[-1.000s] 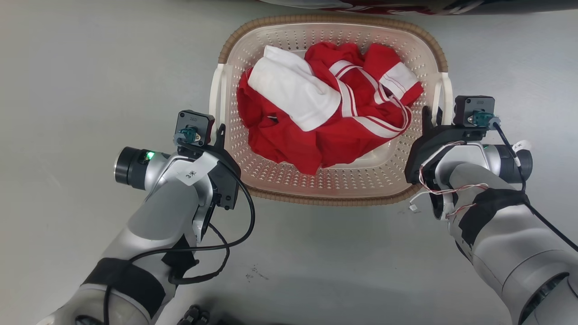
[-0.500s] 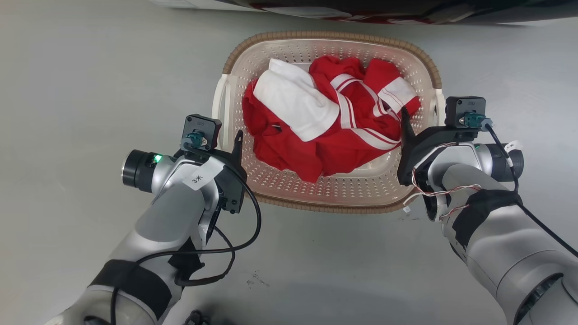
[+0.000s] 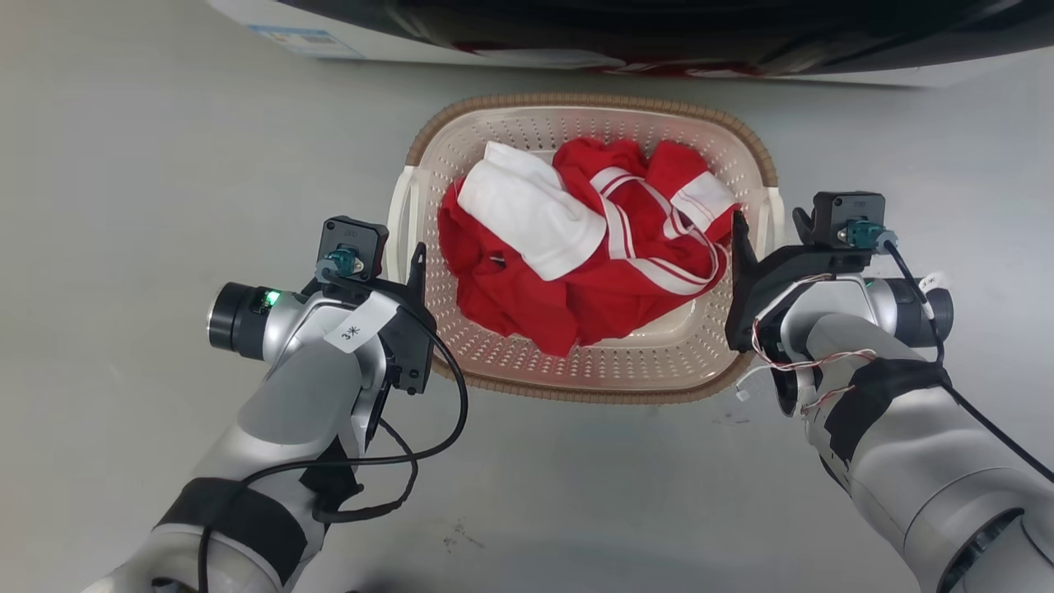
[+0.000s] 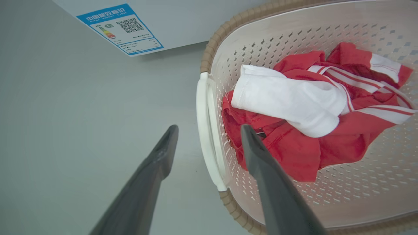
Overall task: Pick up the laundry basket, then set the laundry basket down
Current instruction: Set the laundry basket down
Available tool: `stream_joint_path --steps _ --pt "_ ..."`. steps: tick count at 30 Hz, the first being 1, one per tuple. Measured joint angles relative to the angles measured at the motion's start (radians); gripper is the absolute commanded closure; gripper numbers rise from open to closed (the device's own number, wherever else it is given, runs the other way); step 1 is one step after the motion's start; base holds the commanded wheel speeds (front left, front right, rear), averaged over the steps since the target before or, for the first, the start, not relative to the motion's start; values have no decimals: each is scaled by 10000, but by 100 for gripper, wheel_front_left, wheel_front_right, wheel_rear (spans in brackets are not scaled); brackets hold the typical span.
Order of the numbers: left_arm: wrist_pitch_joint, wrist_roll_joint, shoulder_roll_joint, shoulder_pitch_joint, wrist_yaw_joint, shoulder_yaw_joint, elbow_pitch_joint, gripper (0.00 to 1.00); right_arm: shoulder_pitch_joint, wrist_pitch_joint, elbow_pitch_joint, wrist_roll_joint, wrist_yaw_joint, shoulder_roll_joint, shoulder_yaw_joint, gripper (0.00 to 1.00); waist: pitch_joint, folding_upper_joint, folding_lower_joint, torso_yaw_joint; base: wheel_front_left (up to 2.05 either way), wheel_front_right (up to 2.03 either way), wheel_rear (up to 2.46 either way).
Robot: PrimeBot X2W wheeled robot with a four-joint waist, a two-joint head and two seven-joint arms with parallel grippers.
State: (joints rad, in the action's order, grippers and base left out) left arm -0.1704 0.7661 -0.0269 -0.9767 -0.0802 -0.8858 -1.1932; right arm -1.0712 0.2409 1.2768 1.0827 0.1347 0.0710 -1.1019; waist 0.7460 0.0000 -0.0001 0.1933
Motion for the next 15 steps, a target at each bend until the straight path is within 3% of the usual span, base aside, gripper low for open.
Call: stream_joint_path --steps 15 --pt "-658 430 -2 266 188 395 -196 0 52 81 -150 98 0 -17 414 0 -1348 0 0 -282 0 0 0"
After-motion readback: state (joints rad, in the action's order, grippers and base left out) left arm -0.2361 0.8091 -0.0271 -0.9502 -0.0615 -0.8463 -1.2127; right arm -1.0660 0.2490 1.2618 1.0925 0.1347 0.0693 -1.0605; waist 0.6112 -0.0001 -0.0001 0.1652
